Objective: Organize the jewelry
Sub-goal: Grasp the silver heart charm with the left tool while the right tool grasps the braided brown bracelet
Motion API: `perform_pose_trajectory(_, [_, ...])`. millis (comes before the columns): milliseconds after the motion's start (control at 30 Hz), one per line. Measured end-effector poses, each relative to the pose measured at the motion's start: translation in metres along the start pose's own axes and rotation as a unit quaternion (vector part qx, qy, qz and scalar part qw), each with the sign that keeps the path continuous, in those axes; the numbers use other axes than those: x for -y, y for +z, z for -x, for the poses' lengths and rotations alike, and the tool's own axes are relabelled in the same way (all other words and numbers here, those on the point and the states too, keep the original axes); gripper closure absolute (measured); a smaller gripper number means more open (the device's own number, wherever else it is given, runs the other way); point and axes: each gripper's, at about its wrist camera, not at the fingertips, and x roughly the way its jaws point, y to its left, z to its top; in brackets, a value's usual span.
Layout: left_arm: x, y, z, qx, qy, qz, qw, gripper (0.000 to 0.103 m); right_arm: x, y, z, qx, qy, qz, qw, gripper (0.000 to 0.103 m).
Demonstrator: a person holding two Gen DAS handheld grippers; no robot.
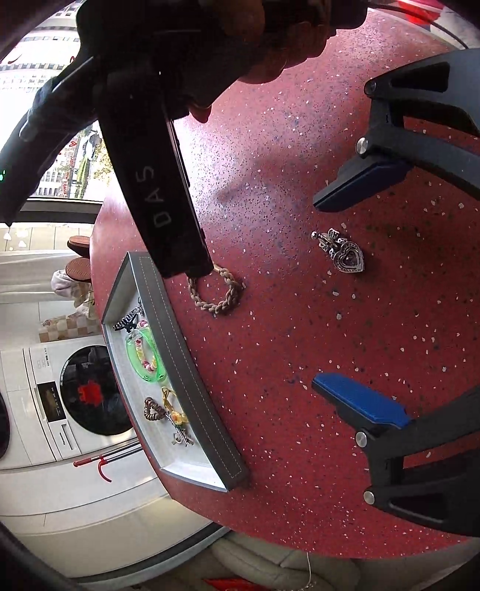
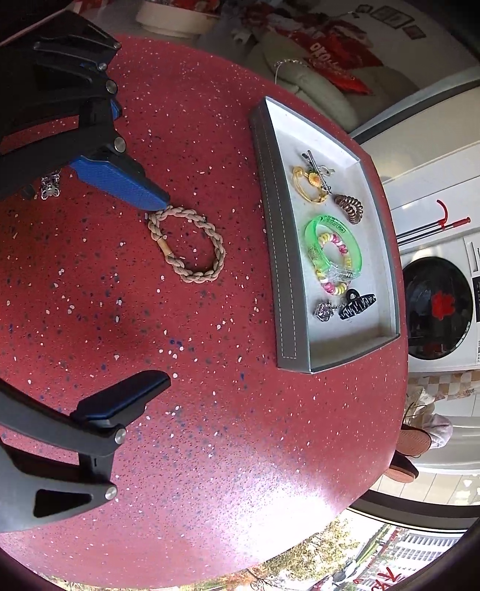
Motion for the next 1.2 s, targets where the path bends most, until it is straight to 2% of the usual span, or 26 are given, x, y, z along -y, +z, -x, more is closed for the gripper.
perform_pose_trajectory(100, [0.004,0.001,-0.003,-0.003,-0.001,-0.004,1.0,0.008,-0.005,0.004,-0.005,0.0,-0.007,0.014,1.0,0.025])
perform_pose_trajectory(167, [0.007,0.0,-0.004,-0.004,-0.001,-0.01,0.9999,0.018,-0.009,0.006,-0.011,-0.004,-0.011,0.023,1.0,0.03])
perform_pose_trajectory(233, [0.011,-0.001,-0.005,-0.009,-0.002,-0.016,0.9998,0.019,-0.013,0.007,-0.016,-0.011,-0.014,0.031,0.999,0.04])
perform_pose_trajectory(333, [0.014,-0.003,-0.005,-0.009,-0.002,-0.023,0.9997,0.029,-0.018,0.007,-0.021,-0.012,-0.027,0.045,0.999,0.05])
perform_pose_trajectory(367, [0.015,-0.003,-0.005,-0.01,-0.003,-0.024,0.9997,0.029,-0.021,0.007,-0.022,-0.012,-0.034,0.052,0.998,0.051])
perform_pose_trajectory(500, [0.016,-0.003,-0.003,-0.008,-0.014,-0.026,0.9995,0.039,-0.028,0.006,-0.022,-0.012,-0.044,0.071,0.996,0.07])
perform_pose_trajectory(533, [0.017,-0.004,-0.003,-0.008,-0.017,-0.026,0.9995,0.043,-0.028,0.006,-0.022,-0.013,-0.044,0.072,0.996,0.077])
perform_pose_trajectory(567, [0.018,-0.004,-0.003,-0.008,-0.022,-0.028,0.9994,0.049,-0.029,0.007,-0.022,-0.014,-0.042,0.073,0.996,0.079])
perform_pose_trajectory(667, [0.02,-0.004,-0.002,-0.006,-0.018,-0.032,0.9993,0.052,-0.032,0.006,-0.022,-0.015,-0.039,0.078,0.996,0.091])
perform_pose_trajectory(700, [0.021,-0.004,-0.002,-0.006,-0.02,-0.032,0.9993,0.055,-0.033,0.005,-0.021,-0.014,-0.04,0.078,0.996,0.095])
perform_pose_trajectory(733, [0.022,-0.005,0.0,-0.007,-0.021,-0.031,0.9993,0.064,-0.033,0.005,-0.021,-0.013,-0.042,0.079,0.996,0.095])
perform_pose_trajectory(800, [0.02,-0.005,0.0,-0.009,-0.023,-0.025,0.9994,0.069,-0.033,0.004,-0.019,-0.007,-0.042,0.077,0.996,0.096])
perform_pose_trajectory(967, [0.008,-0.005,0.001,-0.011,-0.036,-0.001,0.9993,0.07,-0.025,0.005,-0.006,0.013,-0.035,0.058,0.998,0.096])
perform_pose_trajectory(1200, [-0.024,-0.002,0.01,-0.008,-0.065,0.065,0.9957,0.07,-0.01,0.003,0.014,0.03,-0.016,0.031,0.999,0.096])
